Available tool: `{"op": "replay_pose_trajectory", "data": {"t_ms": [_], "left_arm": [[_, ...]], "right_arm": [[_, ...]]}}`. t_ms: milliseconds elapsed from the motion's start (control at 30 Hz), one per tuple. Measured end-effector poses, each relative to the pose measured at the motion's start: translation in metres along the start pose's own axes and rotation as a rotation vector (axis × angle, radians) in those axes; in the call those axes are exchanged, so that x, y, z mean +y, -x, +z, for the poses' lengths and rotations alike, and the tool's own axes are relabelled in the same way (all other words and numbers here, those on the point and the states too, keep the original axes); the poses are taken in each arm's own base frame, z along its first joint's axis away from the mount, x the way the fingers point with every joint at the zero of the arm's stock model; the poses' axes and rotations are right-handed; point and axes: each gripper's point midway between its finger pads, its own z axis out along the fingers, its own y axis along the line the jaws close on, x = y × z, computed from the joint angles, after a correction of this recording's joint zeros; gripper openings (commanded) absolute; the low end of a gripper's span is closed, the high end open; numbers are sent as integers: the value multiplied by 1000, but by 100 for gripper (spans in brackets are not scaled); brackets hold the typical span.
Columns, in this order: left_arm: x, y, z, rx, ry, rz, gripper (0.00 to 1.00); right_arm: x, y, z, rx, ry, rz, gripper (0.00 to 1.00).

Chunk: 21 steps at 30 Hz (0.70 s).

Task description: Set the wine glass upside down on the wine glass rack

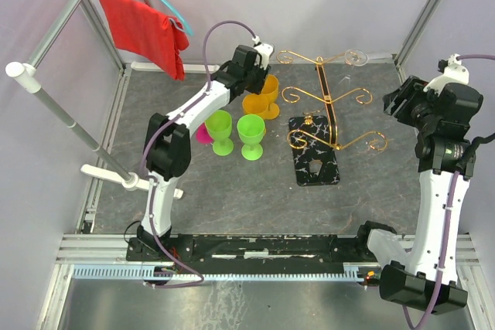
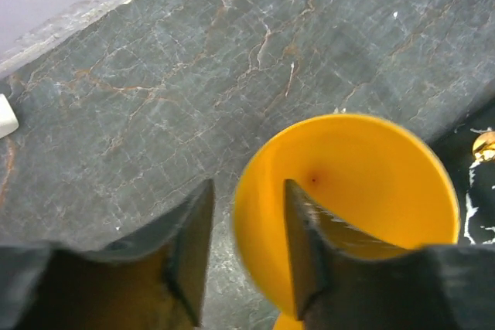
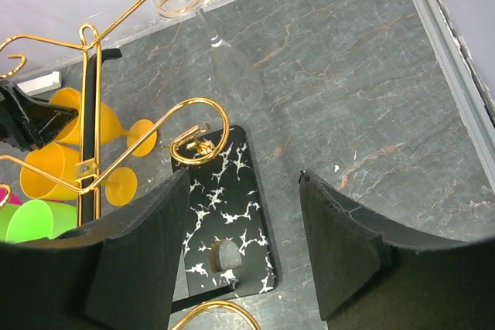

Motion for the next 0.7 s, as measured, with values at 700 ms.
{"op": "replay_pose_trajectory", "data": {"t_ms": [700], "left_arm": [[23, 27, -28, -46, 109, 16, 3]], "right_arm": [[23, 3, 0, 20, 91, 58, 66]]}}
